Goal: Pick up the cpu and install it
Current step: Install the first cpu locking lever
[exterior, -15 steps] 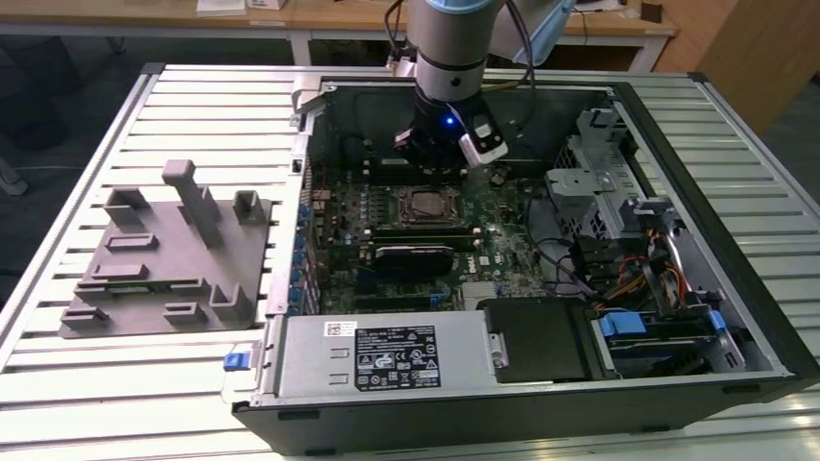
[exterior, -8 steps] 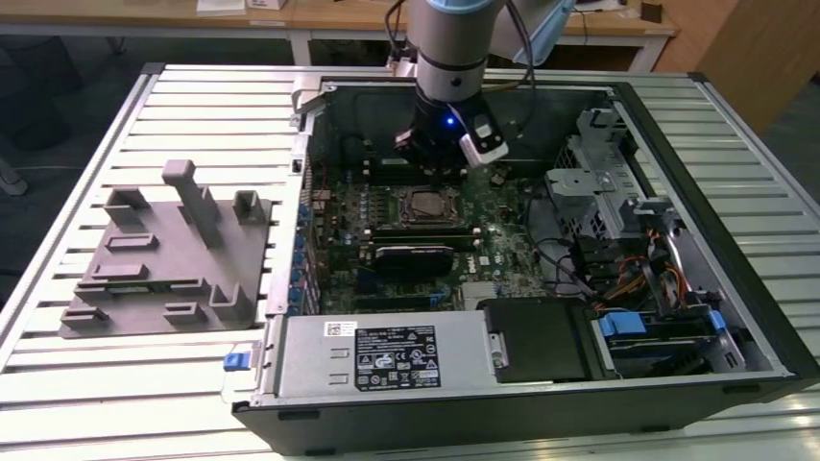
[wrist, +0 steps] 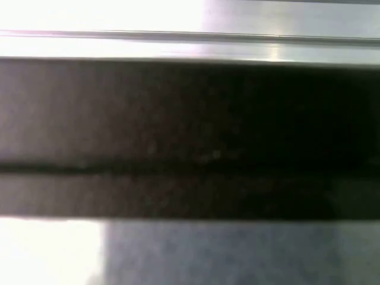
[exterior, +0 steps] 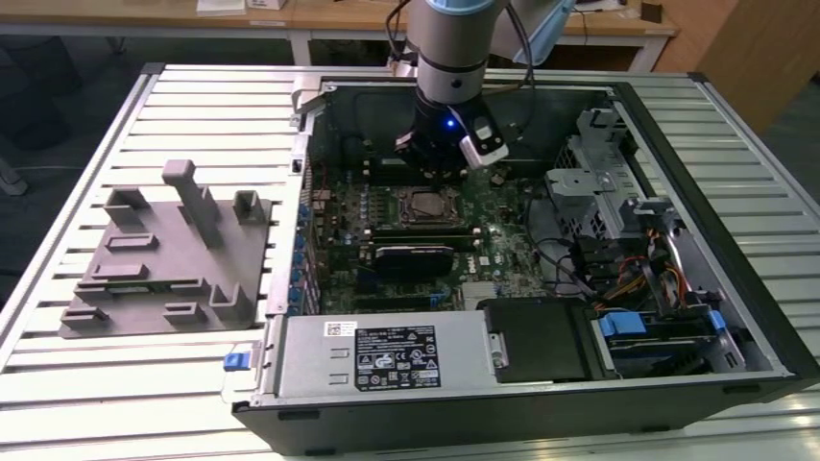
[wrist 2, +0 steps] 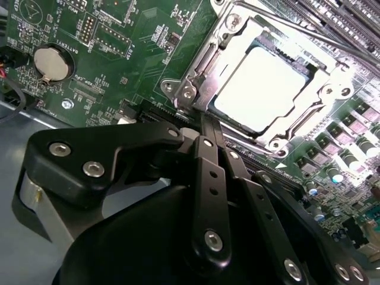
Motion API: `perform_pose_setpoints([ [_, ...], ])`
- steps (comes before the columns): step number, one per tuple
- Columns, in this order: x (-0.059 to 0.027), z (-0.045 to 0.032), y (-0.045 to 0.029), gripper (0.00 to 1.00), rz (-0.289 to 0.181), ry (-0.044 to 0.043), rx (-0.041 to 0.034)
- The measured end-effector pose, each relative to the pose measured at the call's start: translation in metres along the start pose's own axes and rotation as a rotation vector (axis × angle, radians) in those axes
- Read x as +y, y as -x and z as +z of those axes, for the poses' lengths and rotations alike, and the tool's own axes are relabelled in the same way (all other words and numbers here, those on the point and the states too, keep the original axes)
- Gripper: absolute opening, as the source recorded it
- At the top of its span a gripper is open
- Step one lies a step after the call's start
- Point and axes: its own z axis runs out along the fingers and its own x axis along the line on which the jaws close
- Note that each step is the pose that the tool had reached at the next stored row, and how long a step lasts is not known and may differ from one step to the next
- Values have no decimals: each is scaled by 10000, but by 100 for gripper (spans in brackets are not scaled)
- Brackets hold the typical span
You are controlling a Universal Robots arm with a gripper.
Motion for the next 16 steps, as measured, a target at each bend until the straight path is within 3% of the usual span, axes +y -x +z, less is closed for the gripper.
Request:
perform_pose_setpoints([
  [7,7,-34,4,11,-1,21,-9],
  [16,4,-66,3,11,-1,-14,3],
])
